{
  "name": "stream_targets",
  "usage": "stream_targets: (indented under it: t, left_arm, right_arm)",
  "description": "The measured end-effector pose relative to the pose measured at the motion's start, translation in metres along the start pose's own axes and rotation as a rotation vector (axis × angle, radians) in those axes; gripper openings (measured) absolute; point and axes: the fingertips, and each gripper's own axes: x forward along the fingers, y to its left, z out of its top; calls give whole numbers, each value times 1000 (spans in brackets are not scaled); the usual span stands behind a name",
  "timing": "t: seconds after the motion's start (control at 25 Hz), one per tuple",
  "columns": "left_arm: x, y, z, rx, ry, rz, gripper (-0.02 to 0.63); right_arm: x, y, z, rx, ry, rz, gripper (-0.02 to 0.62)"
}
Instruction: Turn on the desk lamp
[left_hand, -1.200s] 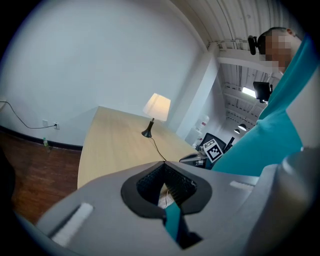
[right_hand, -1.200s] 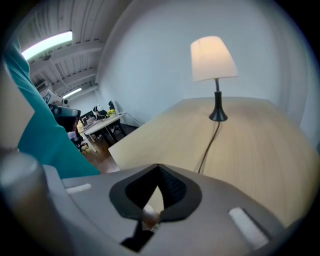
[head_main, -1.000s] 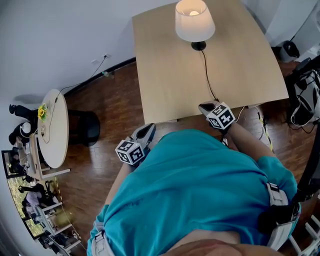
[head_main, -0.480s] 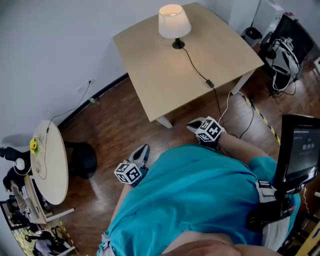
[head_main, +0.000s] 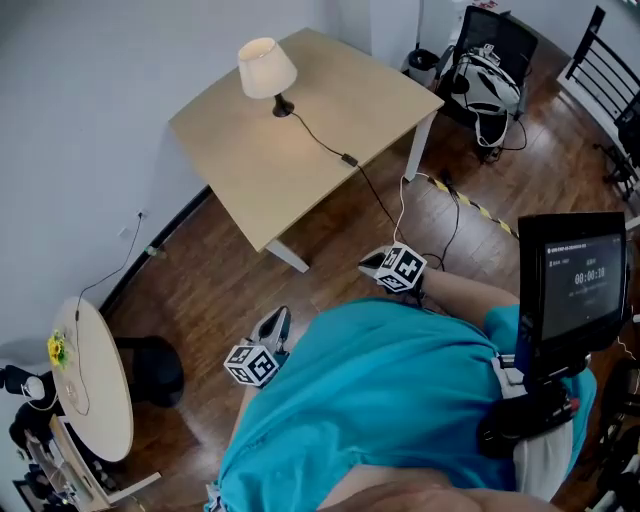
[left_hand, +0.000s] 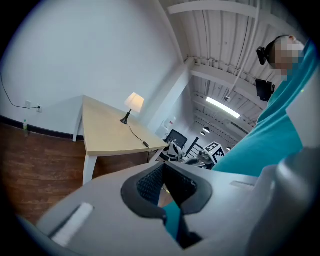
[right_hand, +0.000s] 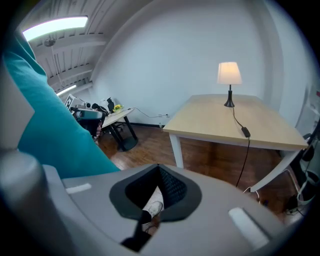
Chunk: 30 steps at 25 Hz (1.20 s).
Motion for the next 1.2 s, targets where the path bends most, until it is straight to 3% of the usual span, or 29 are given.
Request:
stream_targets:
  t: [0.16, 0.32, 0.52, 0.64, 0.8, 1.04, 1.2]
  left_arm:
    - [7, -66, -49, 21, -11, -11, 29]
    - [40, -149, -107, 32, 34, -16, 29]
    - [118, -253, -213, 114, 148, -30, 28]
    - [123, -264, -215, 85, 125, 25, 28]
    - [112, -260, -214, 89, 91, 71, 29]
    - [-29, -295, -291, 164, 20, 67, 28]
    - [-135, -267, -324, 85, -53, 95, 29]
  right_arm:
    - [-46, 27, -48, -37, -49, 19, 2]
    - [-109, 36, -107, -40, -84, 46, 2]
    - [-198, 5, -226, -25, -94, 99, 2]
    - [-213, -8, -256, 10, -91, 124, 2]
    - [-202, 3, -247, -17, -94, 159, 2]
    - [-197, 144, -287, -128, -104, 141, 2]
    - [-158, 230, -299, -92, -100, 131, 2]
